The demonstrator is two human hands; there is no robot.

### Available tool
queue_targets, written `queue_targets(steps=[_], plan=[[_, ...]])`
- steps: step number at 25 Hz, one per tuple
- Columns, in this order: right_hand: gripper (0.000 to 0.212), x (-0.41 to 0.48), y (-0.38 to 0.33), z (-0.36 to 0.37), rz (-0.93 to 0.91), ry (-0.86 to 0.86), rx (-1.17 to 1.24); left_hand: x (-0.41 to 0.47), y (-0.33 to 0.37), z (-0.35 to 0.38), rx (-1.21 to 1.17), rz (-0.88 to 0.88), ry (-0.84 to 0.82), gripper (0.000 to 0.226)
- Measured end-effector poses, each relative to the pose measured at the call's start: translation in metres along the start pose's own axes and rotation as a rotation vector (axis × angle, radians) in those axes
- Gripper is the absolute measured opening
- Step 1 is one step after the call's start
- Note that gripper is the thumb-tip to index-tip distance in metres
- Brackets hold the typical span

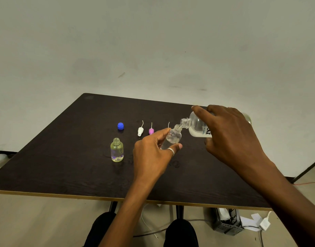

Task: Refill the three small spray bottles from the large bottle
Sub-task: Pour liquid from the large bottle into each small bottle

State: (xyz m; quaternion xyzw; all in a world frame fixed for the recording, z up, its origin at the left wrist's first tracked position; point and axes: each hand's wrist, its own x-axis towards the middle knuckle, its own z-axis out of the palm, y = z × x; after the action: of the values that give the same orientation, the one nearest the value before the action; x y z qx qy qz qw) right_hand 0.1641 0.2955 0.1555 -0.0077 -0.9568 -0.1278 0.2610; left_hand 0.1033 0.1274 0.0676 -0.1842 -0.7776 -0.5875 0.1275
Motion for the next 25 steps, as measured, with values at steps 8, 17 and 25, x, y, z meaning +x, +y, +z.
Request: queue_targets(steps=[8,17,25], plan=[[0.082,-0.0006,-0.0006,-0.0004,0.001,0.012,0.003,0.0002,-0.0025,0.0009,-0.007,0.008,-0.002,0.051],[0.083,0.0001,-0.0002,0.0006,-0.003,-0.001,-0.005,0.0003,-0.0031,0.0009,-0.002,0.026,-0.004,0.049],[0.084,0.0000,-0.0008,0.0005,-0.005,-0.002,0.002,-0.0002,-0.0040,0.0008,-0.005,0.046,-0.004,0.045]])
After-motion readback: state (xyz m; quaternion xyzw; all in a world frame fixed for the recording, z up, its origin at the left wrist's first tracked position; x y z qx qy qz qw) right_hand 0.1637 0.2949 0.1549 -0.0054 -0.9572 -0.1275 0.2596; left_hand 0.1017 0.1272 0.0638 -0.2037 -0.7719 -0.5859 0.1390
